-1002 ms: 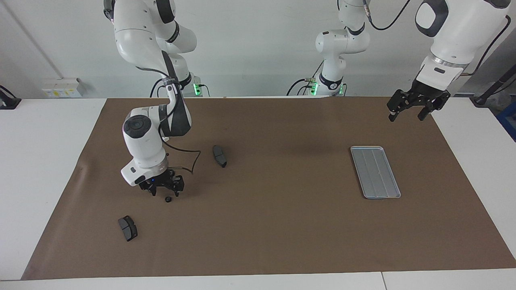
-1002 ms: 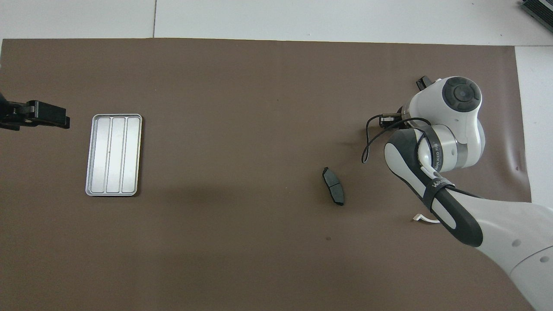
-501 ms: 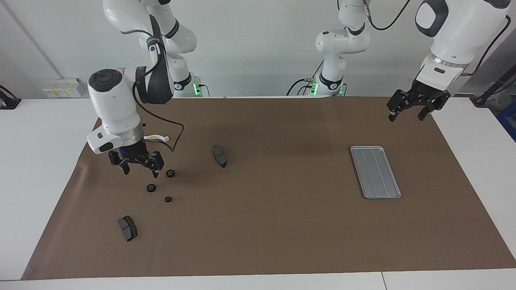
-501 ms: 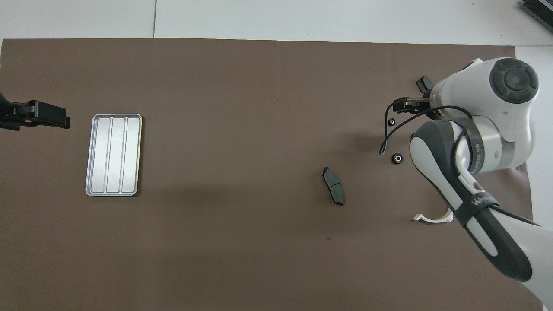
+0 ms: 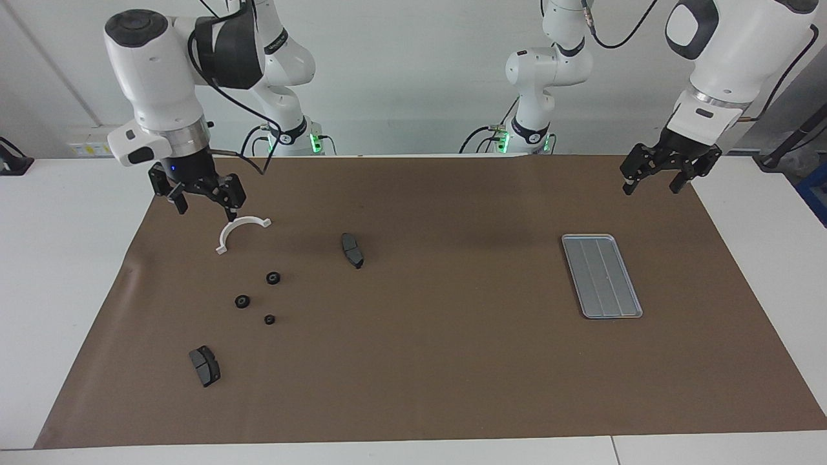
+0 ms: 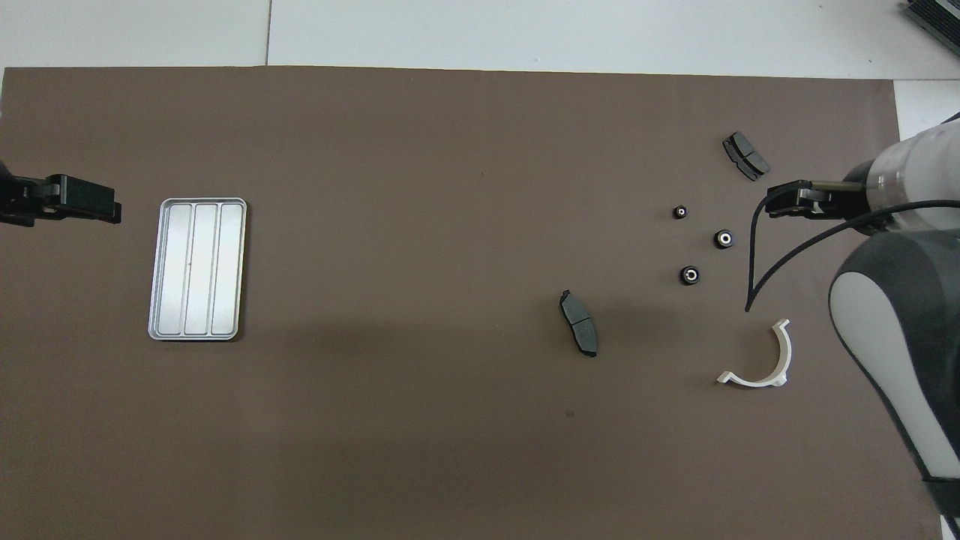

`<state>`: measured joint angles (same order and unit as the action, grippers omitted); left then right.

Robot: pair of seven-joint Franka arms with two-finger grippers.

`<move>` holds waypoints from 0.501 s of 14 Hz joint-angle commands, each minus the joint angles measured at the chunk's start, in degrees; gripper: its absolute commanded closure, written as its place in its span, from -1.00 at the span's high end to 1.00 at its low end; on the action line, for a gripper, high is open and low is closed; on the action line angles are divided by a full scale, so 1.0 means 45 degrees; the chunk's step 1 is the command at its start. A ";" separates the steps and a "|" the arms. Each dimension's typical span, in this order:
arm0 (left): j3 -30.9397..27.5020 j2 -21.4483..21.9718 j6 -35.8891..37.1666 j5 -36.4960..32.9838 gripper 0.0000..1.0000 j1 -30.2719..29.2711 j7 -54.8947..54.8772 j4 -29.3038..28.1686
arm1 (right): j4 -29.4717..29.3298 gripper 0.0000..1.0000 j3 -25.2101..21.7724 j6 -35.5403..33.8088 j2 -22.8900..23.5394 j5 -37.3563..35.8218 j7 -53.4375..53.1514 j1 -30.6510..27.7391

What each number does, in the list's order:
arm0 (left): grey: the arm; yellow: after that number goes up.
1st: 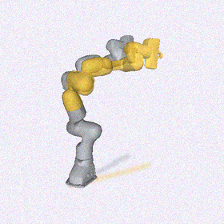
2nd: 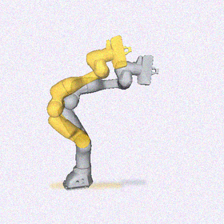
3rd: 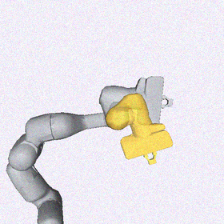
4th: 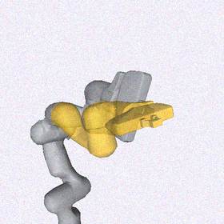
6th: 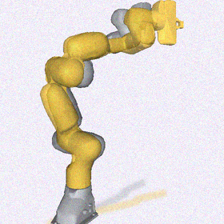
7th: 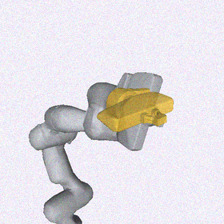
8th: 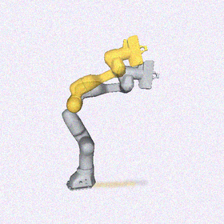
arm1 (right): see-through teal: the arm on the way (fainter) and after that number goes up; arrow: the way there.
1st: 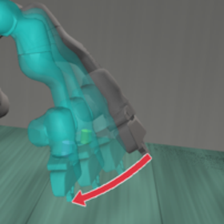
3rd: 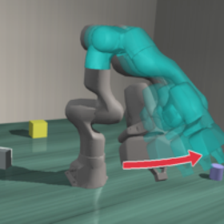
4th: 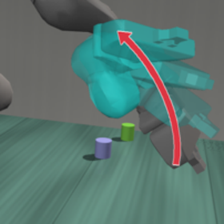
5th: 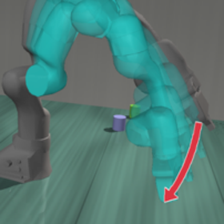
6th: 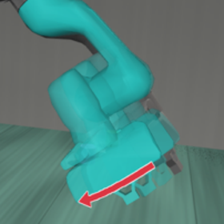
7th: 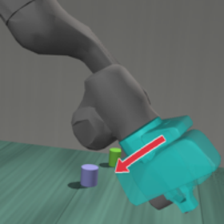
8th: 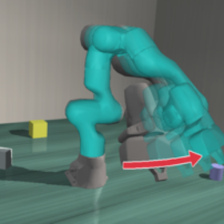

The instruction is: Place bearing gear from tray to pile

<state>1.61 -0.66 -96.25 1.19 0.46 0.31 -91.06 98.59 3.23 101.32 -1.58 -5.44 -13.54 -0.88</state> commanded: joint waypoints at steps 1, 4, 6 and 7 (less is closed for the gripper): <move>-0.0007 0.0343 0.0079 -0.0146 1.00 -0.0005 0.0166 -0.0331 | -0.0970 1.00 -0.0285 -0.1418 -0.0077 0.0894 0.0118 -0.0215; -0.0007 0.0343 0.0079 -0.0146 1.00 -0.0005 0.0166 -0.0331 | -0.0992 1.00 -0.1180 -0.1967 -0.0547 0.0994 0.1131 0.0193; -0.0007 0.0343 0.0079 -0.0146 1.00 -0.0005 0.0166 -0.0331 | -0.1147 1.00 -0.1984 -0.2396 -0.0587 0.0994 0.1738 0.0702; -0.0007 0.0343 0.0079 -0.0146 1.00 -0.0005 0.0166 -0.0331 | -0.1399 1.00 -0.2025 -0.2515 -0.0548 0.1033 0.1972 0.0722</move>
<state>1.61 -0.66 -96.24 1.19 0.46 0.31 -91.06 93.95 -4.21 91.84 -4.10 -2.36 -7.36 1.27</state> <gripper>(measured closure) 0.000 0.000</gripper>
